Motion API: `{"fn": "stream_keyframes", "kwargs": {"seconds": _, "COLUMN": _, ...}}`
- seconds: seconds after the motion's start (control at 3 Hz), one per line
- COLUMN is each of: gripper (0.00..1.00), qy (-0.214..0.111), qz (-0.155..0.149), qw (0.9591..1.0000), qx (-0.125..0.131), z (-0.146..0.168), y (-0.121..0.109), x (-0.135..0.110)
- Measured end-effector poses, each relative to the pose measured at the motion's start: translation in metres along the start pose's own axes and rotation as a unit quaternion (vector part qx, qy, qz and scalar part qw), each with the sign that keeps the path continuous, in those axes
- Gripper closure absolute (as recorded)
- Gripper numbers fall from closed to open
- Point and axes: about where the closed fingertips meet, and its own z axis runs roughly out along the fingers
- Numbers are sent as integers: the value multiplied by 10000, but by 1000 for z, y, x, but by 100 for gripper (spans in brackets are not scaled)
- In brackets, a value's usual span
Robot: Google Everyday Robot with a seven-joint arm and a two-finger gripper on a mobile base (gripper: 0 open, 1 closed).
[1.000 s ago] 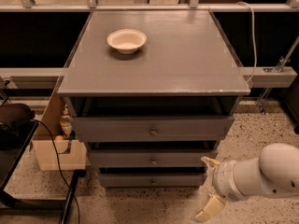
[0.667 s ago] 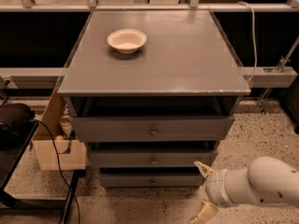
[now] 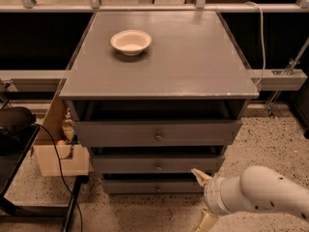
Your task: Open middle drawer
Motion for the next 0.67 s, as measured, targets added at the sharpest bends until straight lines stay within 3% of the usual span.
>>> {"fn": "stream_keyframes", "kwargs": {"seconds": 0.67, "gripper": 0, "qy": 422, "qz": -467, "qw": 9977, "qx": 237, "z": 11, "y": -5, "x": 7}}
